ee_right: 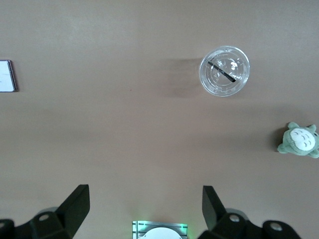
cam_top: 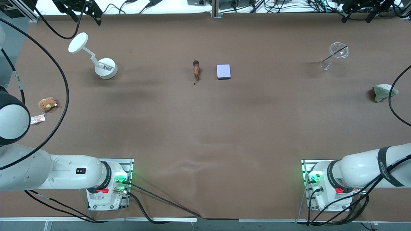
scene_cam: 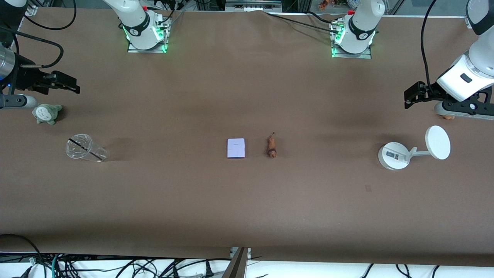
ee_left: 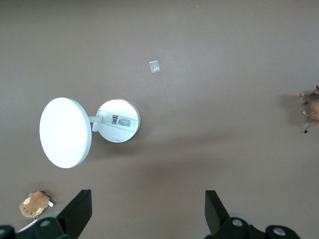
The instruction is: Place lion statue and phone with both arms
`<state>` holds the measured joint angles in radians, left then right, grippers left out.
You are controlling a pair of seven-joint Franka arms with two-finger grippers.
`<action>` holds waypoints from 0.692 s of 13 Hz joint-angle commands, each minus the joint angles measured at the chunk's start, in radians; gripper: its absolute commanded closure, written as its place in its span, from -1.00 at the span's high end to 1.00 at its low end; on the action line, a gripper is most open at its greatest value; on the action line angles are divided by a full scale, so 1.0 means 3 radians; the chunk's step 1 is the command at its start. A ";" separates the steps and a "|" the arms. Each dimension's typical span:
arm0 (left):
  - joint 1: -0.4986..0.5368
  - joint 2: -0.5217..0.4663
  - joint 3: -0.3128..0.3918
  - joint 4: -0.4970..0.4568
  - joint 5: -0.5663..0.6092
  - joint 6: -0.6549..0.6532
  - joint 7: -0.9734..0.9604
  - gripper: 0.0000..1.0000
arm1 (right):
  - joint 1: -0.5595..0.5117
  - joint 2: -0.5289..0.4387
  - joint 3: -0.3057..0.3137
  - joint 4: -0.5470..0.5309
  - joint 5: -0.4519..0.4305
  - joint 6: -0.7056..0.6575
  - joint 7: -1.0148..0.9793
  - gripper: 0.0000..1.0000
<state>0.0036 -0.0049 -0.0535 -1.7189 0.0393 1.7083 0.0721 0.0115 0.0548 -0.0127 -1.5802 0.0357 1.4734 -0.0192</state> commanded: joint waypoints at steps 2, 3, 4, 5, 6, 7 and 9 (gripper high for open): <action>-0.0027 -0.0025 0.0015 0.0023 0.0012 -0.0054 -0.0010 1.00 | -0.0049 0.0011 0.0063 0.0072 0.0014 -0.0033 -0.0013 1.00; -0.0027 -0.0025 0.0015 0.0023 0.0012 -0.0054 -0.0010 1.00 | -0.0049 0.0017 0.0063 0.0077 0.0019 -0.0038 -0.0023 1.00; -0.0027 -0.0025 0.0015 0.0023 0.0007 -0.0054 -0.0010 1.00 | -0.0049 0.0017 0.0058 0.0077 0.0009 -0.0038 -0.0038 1.00; -0.0027 -0.0020 0.0015 0.0023 0.0007 -0.0054 -0.0010 1.00 | -0.0044 0.0017 0.0063 0.0077 0.0009 -0.0038 -0.0038 1.00; -0.0027 -0.0025 0.0015 0.0023 0.0007 -0.0054 -0.0010 1.00 | -0.0049 0.0022 0.0058 0.0077 0.0014 -0.0033 -0.0038 1.00; -0.0027 -0.0025 0.0015 0.0023 0.0007 -0.0054 -0.0010 1.00 | -0.0044 0.0037 0.0058 0.0077 0.0014 -0.0038 -0.0043 1.00; -0.0032 -0.0025 0.0015 0.0023 0.0007 -0.0054 -0.0010 1.00 | -0.0044 0.0078 0.0058 0.0062 0.0014 -0.0038 -0.0013 1.00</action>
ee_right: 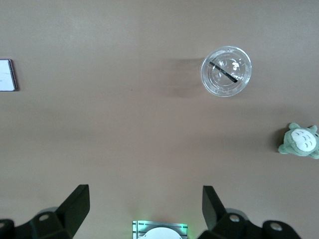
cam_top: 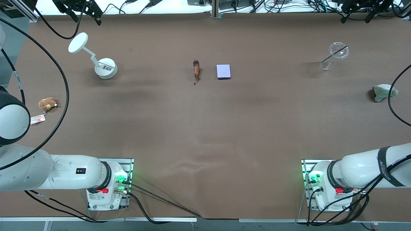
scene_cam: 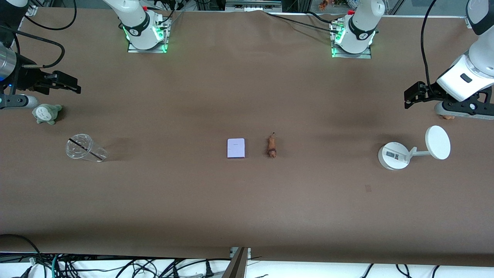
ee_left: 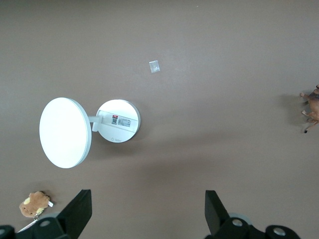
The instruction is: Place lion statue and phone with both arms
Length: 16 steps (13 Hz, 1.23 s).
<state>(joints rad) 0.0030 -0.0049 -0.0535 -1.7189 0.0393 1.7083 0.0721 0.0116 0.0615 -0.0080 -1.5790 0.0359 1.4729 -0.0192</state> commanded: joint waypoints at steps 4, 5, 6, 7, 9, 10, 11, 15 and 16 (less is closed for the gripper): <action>-0.0031 -0.0025 0.0010 0.0023 0.0007 -0.0054 -0.0010 1.00 | -0.0049 0.0061 0.0042 0.0068 0.0013 -0.0037 -0.0003 1.00; -0.0031 -0.0025 0.0010 0.0023 0.0007 -0.0054 -0.0010 1.00 | -0.0049 0.0061 0.0042 0.0068 0.0013 -0.0037 -0.0003 1.00; -0.0031 -0.0025 0.0010 0.0023 0.0007 -0.0054 -0.0010 1.00 | -0.0049 0.0061 0.0042 0.0068 0.0013 -0.0037 0.0002 1.00; -0.0036 -0.0025 0.0010 0.0023 0.0007 -0.0059 -0.0010 1.00 | -0.0049 0.0061 0.0042 0.0068 0.0013 -0.0037 0.0003 1.00; -0.0036 -0.0025 0.0010 0.0023 0.0007 -0.0085 -0.0010 1.00 | -0.0049 0.0061 0.0042 0.0068 0.0013 -0.0037 0.0003 1.00; -0.0036 -0.0020 0.0010 0.0023 0.0007 -0.0085 -0.0010 1.00 | -0.0049 0.0061 0.0042 0.0068 0.0013 -0.0037 0.0003 1.00; -0.0036 -0.0019 0.0010 0.0023 0.0007 -0.0085 -0.0010 1.00 | -0.0049 0.0061 0.0042 0.0068 0.0013 -0.0037 -0.0003 1.00; -0.0036 0.0021 -0.0097 0.0023 -0.0003 -0.0080 -0.0265 1.00 | -0.0049 0.0061 0.0042 0.0068 0.0008 -0.0037 0.0002 1.00; -0.0036 0.0037 -0.0153 0.0023 -0.0003 -0.0070 -0.0438 1.00 | -0.0049 0.0061 0.0042 0.0068 0.0008 -0.0032 0.0003 1.00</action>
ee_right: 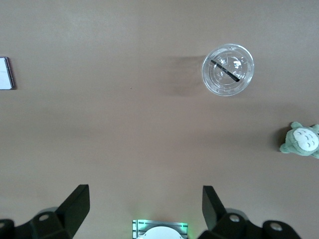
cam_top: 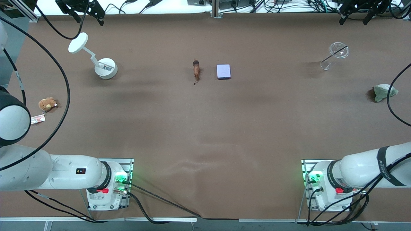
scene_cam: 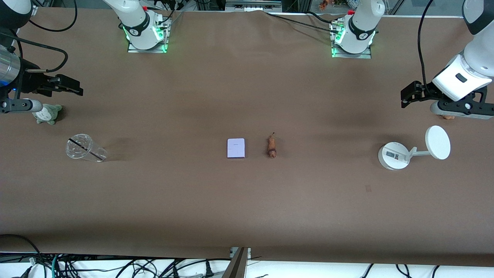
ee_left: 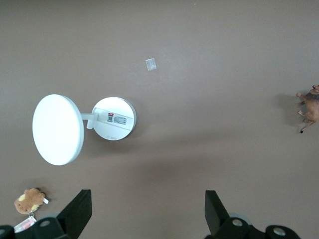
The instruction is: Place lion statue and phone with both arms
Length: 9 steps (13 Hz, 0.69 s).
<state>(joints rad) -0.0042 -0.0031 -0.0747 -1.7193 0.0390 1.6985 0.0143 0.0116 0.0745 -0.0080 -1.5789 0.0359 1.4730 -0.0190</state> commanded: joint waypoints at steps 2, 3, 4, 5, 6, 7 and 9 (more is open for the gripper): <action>-0.0012 0.0102 -0.0210 0.0030 -0.0017 -0.0022 -0.0466 1.00 | -0.0049 0.0018 0.0042 0.0068 0.0003 -0.0037 0.0002 1.00; -0.0012 0.0178 -0.0322 0.0030 -0.0017 -0.0017 -0.0553 1.00 | -0.0049 0.0018 0.0042 0.0068 0.0003 -0.0037 0.0002 1.00; -0.0012 0.0285 -0.0430 0.0035 -0.0053 0.0049 -0.0650 1.00 | -0.0049 0.0018 0.0042 0.0068 0.0003 -0.0037 0.0002 1.00; -0.0012 0.0403 -0.0517 0.0035 -0.0124 0.0222 -0.0732 1.00 | -0.0049 0.0018 0.0042 0.0068 0.0003 -0.0037 -0.0003 1.00; -0.0017 0.0525 -0.0624 0.0035 -0.0160 0.0451 -0.0885 1.00 | -0.0044 0.0018 0.0042 0.0068 0.0003 -0.0037 -0.0003 1.00; -0.0017 0.0633 -0.0711 0.0035 -0.0161 0.0676 -0.1084 1.00 | -0.0044 0.0018 0.0042 0.0068 0.0003 -0.0037 -0.0003 1.00; -0.0083 0.0863 -0.0875 0.0035 -0.0150 0.1091 -0.1411 1.00 | -0.0044 0.0018 0.0042 0.0068 -0.0002 -0.0037 -0.0003 1.00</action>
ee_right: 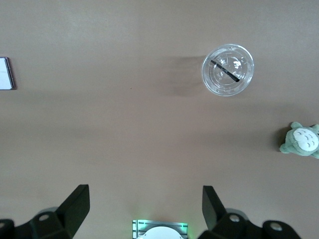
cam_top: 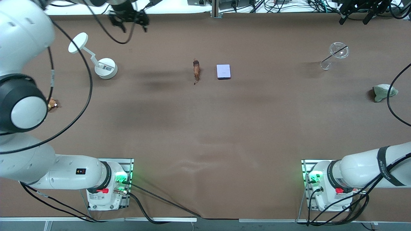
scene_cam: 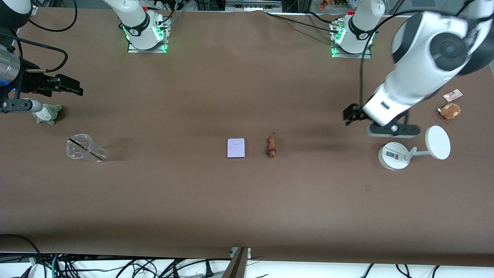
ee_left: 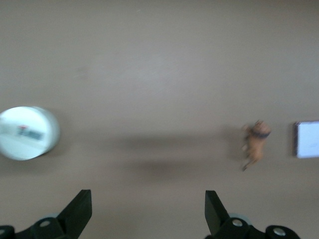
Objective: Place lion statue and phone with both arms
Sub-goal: 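Reach the left gripper down toward the brown lion statue, then grasp the lion statue with the left gripper and lift it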
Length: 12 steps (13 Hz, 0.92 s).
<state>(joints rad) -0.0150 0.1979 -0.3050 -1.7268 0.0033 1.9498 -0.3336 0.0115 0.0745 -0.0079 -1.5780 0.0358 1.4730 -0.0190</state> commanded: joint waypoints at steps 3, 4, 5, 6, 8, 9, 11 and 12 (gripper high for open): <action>-0.0338 0.0515 -0.0113 0.0060 0.0009 0.0719 -0.0360 1.00 | -0.0044 0.0023 0.0047 0.0065 0.0008 -0.0037 -0.0003 1.00; -0.0394 0.0663 -0.0113 0.0050 0.0020 0.0954 -0.0361 1.00 | -0.0044 0.0028 0.0047 0.0065 0.0003 -0.0032 -0.0013 1.00; -0.0440 0.0776 -0.0108 0.0039 0.0025 0.1148 -0.0361 1.00 | -0.0044 0.0033 0.0047 0.0070 -0.0002 -0.0027 -0.0034 1.00; -0.0507 0.0909 -0.0103 0.0039 0.0025 0.1262 -0.0366 1.00 | -0.0044 0.0033 0.0047 0.0070 -0.0002 -0.0032 -0.0014 1.00; -0.0599 0.1098 -0.0098 0.0039 0.0025 0.1492 -0.0386 1.00 | -0.0044 0.0033 0.0047 0.0070 -0.0002 -0.0032 -0.0013 1.00; -0.0670 0.1241 -0.0093 0.0039 0.0030 0.1645 -0.0396 1.00 | -0.0044 0.0033 0.0047 0.0070 -0.0007 -0.0037 -0.0013 1.00; -0.0737 0.1456 -0.0093 0.0024 0.0132 0.1967 -0.0462 1.00 | -0.0044 0.0033 0.0047 0.0070 -0.0002 -0.0032 -0.0003 1.00; -0.0803 0.1508 -0.0088 0.0024 0.0178 0.2019 -0.0589 1.00 | -0.0044 0.0028 0.0047 0.0070 0.0003 -0.0032 0.0002 1.00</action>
<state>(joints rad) -0.2243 0.6162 -0.3404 -1.7333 0.0192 2.5186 -0.4566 0.0116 0.0780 -0.0068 -1.5771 0.0358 1.4730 -0.0190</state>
